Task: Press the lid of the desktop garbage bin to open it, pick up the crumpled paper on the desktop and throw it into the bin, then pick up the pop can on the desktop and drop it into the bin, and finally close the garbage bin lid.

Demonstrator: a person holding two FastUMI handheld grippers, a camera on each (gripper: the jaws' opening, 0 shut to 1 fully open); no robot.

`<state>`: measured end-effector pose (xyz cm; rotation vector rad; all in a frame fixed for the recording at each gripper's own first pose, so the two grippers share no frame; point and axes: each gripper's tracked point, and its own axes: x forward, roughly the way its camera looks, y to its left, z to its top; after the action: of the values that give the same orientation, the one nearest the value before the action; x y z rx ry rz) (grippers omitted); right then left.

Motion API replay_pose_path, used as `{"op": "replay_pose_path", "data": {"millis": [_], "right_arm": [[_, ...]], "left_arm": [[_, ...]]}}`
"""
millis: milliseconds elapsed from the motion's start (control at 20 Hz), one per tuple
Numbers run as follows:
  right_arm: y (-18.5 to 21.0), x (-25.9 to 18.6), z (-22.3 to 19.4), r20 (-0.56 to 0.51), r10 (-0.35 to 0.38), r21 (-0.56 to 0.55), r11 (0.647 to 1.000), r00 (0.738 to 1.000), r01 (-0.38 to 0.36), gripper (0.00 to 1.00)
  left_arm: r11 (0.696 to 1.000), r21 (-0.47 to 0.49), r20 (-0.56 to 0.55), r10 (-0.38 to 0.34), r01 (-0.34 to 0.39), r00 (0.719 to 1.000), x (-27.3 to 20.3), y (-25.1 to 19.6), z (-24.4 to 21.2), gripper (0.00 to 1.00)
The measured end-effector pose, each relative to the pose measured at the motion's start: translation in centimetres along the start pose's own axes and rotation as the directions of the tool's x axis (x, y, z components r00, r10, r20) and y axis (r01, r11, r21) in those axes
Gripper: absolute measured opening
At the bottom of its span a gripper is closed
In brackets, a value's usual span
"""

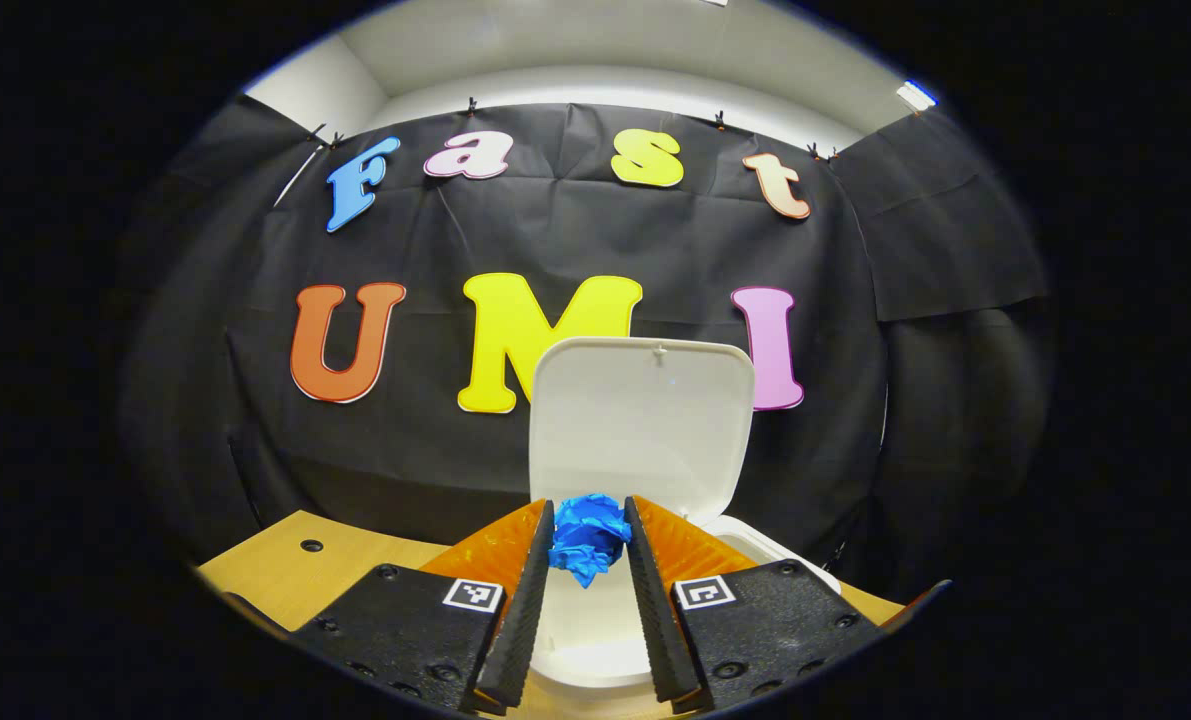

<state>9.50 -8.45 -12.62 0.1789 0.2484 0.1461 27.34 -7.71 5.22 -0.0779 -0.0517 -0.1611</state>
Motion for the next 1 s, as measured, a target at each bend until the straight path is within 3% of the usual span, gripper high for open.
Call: {"op": "replay_pose_path", "data": {"millis": [450,500,800,850,900,1000], "right_arm": [[-2.6,-0.1,-1.8,-0.013,-0.011,0.057,0.998,1.000,0.012,0.74],[-2.8,-0.3,-1.9,-0.014,-0.014,0.057,0.998,1.000,0.015,0.74],[-3.5,-1.6,-2.4,-0.022,-0.034,0.033,0.999,0.999,0.035,0.74],[-3.4,-1.7,-2.4,-0.021,-0.037,0.034,0.999,0.999,0.037,0.74],[-3.4,-1.9,-2.4,-0.016,-0.041,0.037,0.998,0.999,0.042,0.74],[-2.8,-2.1,-2.4,-0.009,-0.039,0.043,0.998,0.999,0.039,0.74]], "left_arm": [[0.997,0.078,-0.005,0.013,-0.012,1.000,0.9,-3.2,-1.0,0.52],[0.996,0.080,0.012,0.033,-0.034,0.999,0.8,-2.9,-0.6,0.63],[1.000,-0.004,0.000,0.022,-0.022,1.000,0.2,-3.4,-1.4,0.82],[1.000,-0.008,-0.007,0.025,-0.025,1.000,-0.2,-3.1,-1.5,0.84],[0.999,-0.006,-0.005,0.041,-0.041,0.999,-1.0,-2.4,-1.5,0.94],[0.997,0.020,0.014,0.069,-0.069,0.998,-2.9,-1.0,-0.6,0.98]]}}
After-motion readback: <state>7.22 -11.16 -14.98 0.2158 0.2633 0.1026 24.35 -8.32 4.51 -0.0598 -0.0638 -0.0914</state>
